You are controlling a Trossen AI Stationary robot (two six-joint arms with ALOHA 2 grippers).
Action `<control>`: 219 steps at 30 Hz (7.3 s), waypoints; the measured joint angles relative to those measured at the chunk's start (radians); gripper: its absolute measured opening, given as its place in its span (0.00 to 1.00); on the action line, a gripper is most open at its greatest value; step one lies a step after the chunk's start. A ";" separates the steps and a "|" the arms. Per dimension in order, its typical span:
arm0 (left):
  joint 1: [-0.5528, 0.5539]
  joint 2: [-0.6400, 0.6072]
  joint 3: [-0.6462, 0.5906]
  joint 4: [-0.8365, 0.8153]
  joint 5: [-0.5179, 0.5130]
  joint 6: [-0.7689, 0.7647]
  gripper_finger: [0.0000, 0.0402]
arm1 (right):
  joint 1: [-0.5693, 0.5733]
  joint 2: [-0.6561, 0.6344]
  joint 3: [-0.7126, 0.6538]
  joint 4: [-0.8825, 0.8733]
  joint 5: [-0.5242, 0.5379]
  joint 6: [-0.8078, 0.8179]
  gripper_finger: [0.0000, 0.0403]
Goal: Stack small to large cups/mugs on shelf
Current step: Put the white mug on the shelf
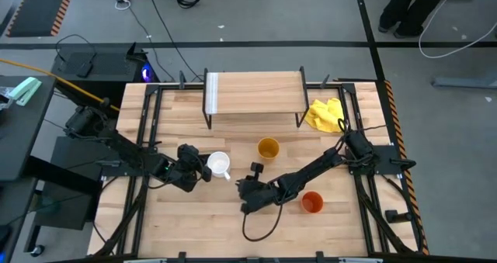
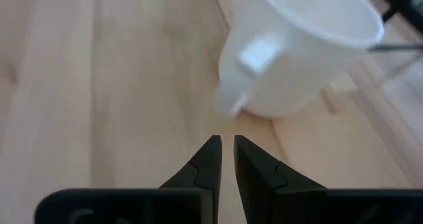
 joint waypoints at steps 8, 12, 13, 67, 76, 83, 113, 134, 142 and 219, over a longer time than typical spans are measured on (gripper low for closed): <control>-0.001 0.000 0.000 -0.001 0.001 0.003 0.04 | 0.000 0.000 0.000 0.022 -0.011 0.045 0.13; -0.001 0.000 0.000 -0.001 0.001 0.003 0.03 | 0.002 0.000 0.000 0.027 0.014 0.067 0.13; -0.001 0.000 0.000 -0.001 0.001 0.003 0.04 | 0.002 0.000 0.000 0.035 0.017 0.066 0.13; 0.000 0.000 0.000 0.004 0.028 -0.005 0.05 | -0.012 -0.058 0.002 0.023 -0.024 0.023 0.13; 0.000 0.000 0.000 0.009 0.034 -0.001 0.04 | -0.077 -0.060 0.001 -0.026 -0.073 0.058 0.21; 0.000 0.000 0.000 0.014 0.034 0.002 0.04 | -0.056 -0.060 0.001 -0.010 -0.094 0.067 0.26; 0.000 0.000 0.000 0.030 0.034 0.006 0.05 | -0.058 -0.060 0.001 0.051 -0.154 0.064 0.27; 0.000 0.000 0.000 0.042 0.052 0.021 0.04 | -0.059 -0.028 -0.119 0.293 -0.133 0.065 0.26; 0.000 0.000 0.000 0.043 0.052 0.021 0.05 | -0.060 -0.028 -0.119 0.288 -0.126 0.057 0.26; -0.018 0.000 0.000 0.043 0.057 0.031 0.03 | -0.092 -0.032 -0.118 0.467 -0.252 -0.041 0.04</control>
